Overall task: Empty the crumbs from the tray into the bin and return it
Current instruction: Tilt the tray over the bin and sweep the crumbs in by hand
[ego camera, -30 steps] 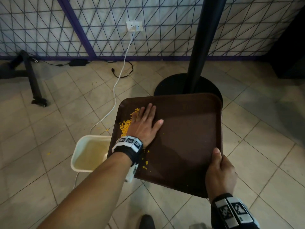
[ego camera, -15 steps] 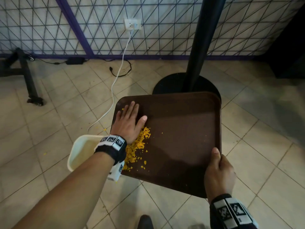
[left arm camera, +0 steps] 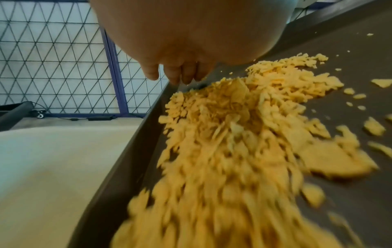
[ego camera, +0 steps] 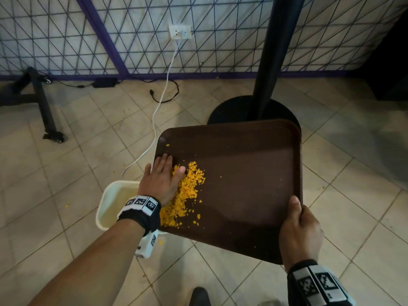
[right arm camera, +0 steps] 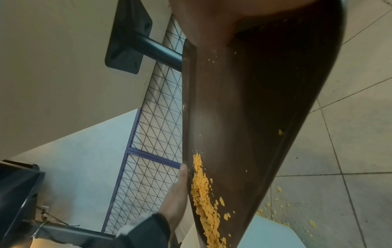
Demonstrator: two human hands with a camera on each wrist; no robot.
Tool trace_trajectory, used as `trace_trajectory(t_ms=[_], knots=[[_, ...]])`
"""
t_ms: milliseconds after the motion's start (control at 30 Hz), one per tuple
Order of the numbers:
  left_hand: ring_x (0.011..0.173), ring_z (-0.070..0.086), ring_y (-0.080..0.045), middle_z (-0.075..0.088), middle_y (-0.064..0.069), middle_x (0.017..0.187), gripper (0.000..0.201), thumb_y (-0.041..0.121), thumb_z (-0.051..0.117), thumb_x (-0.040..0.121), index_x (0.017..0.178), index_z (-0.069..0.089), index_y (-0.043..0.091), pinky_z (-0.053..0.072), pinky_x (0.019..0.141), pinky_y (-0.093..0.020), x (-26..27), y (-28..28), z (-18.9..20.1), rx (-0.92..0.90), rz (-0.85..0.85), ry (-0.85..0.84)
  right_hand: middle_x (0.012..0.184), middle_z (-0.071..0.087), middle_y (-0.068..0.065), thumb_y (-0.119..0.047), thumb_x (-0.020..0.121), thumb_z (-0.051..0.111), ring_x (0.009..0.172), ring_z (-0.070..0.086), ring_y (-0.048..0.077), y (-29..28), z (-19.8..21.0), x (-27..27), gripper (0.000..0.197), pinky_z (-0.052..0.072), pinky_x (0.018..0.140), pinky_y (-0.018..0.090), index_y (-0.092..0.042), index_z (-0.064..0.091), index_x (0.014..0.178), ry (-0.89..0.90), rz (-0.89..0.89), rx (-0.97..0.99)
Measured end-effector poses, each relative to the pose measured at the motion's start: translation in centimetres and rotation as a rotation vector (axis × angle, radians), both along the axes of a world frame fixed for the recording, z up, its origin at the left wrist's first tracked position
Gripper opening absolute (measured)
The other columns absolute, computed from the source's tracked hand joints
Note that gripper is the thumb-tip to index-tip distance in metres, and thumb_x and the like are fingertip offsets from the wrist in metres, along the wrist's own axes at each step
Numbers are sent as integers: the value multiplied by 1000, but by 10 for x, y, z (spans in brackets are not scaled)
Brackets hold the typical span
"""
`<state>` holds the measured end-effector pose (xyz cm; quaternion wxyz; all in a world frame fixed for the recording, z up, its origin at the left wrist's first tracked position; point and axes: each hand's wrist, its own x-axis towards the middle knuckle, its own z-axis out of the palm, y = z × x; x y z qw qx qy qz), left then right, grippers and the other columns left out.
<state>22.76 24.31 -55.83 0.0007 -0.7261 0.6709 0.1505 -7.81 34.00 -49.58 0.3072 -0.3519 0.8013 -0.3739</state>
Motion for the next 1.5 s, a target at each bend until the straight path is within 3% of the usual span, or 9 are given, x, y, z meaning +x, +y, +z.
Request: trace_trajectory(t_ms=[133, 267, 467, 633, 733, 900, 1066, 1233, 1500], knots=[[151, 2, -17, 1, -2, 165, 87, 74, -3, 90, 157, 8, 18, 3, 121, -43, -8, -35, 10, -48, 6, 42, 75, 61, 5, -49, 100, 32, 70, 56, 23, 1, -3, -1, 48, 42, 63, 34, -14, 59, 81, -5, -5, -4], [151, 4, -17, 0, -2, 165, 87, 75, 3, 90, 157, 7, 18, 4, 121, -42, -3, -53, 8, 41, 23, 92, 74, 60, 4, -48, 100, 33, 68, 55, 17, 2, -2, -2, 45, 37, 56, 28, -18, 57, 76, -25, -9, -20], [150, 9, -18, -1, -2, 165, 87, 75, -1, 90, 157, 3, 19, 6, 122, -42, 13, 13, -6, 100, -1, 61, 76, 60, 3, -49, 100, 32, 70, 57, 19, 0, -2, 0, 46, 42, 62, 32, -17, 59, 81, -18, 0, -9], [149, 14, -18, 12, -2, 164, 79, 68, 5, 95, 156, 14, 20, 8, 120, -38, 2, 28, 16, 50, 31, 104, 75, 58, 2, -48, 100, 32, 71, 56, 23, 1, -1, 2, 47, 41, 65, 33, -15, 59, 81, 0, -6, -8], [150, 5, -15, 2, 0, 165, 77, 68, 6, 95, 156, 10, 21, 5, 121, -40, -24, 9, 26, -74, -66, 114, 75, 58, 1, -48, 100, 32, 72, 56, 24, 1, 1, 4, 44, 43, 67, 35, -19, 56, 78, 4, -7, -9], [150, -3, -15, -6, 2, 165, 77, 69, 6, 95, 157, 2, 21, 2, 122, -45, -76, 9, 22, -80, -256, 10, 77, 59, 5, -49, 100, 31, 73, 56, 25, 1, 1, 5, 46, 45, 68, 36, -17, 57, 80, 13, -8, -5], [149, -14, -13, -14, 5, 163, 79, 71, -5, 92, 156, -7, 23, -4, 121, -46, -43, 39, -2, 24, -155, -67, 76, 58, 2, -48, 100, 33, 71, 55, 23, 1, 2, 3, 43, 44, 69, 35, -19, 57, 80, -8, -19, 2], [149, -13, -10, -8, 5, 164, 82, 72, -6, 91, 156, -3, 22, -7, 121, -42, -16, 52, -3, 65, -89, -72, 80, 62, 7, -50, 99, 31, 75, 58, 26, 1, -4, 2, 47, 45, 69, 35, -16, 61, 84, 8, -18, -1], [149, -14, -14, -14, 4, 163, 76, 68, 7, 97, 156, -5, 22, -7, 121, -42, -111, 50, 26, -88, -341, 31, 79, 59, 6, -47, 101, 32, 73, 54, 24, 1, 3, 5, 44, 39, 69, 33, -15, 59, 84, -3, -21, 0]])
